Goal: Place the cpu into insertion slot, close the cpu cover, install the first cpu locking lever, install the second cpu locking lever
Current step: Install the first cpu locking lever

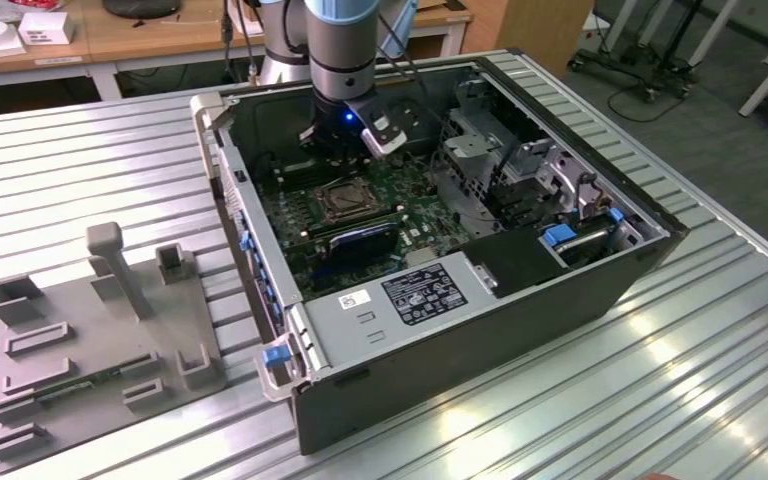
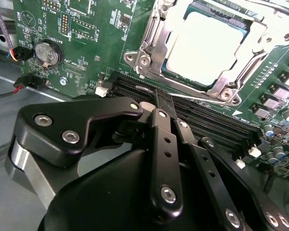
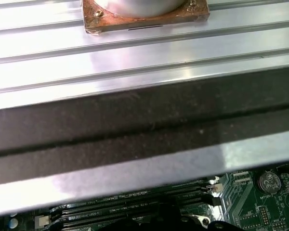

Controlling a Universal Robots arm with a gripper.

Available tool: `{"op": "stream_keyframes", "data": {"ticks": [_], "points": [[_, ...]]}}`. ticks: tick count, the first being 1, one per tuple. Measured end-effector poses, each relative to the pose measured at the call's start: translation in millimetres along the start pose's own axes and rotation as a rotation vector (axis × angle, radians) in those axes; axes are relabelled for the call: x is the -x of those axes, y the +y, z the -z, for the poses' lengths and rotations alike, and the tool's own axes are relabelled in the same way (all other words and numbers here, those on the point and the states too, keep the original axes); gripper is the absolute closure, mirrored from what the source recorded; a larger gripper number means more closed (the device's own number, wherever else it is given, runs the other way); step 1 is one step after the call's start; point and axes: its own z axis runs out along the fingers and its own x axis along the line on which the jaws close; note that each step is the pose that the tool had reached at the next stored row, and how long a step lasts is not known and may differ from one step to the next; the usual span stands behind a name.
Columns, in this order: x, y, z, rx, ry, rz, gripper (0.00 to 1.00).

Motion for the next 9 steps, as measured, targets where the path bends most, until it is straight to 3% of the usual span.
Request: {"op": "stream_keyframes", "data": {"ticks": [5, 9], "points": [[-0.2, 0.0, -0.1, 0.0031, -0.0003, 0.000, 0.89], [-0.3, -0.3, -1.5, 0.0046, -0.0085, 0.001, 0.89]]}}
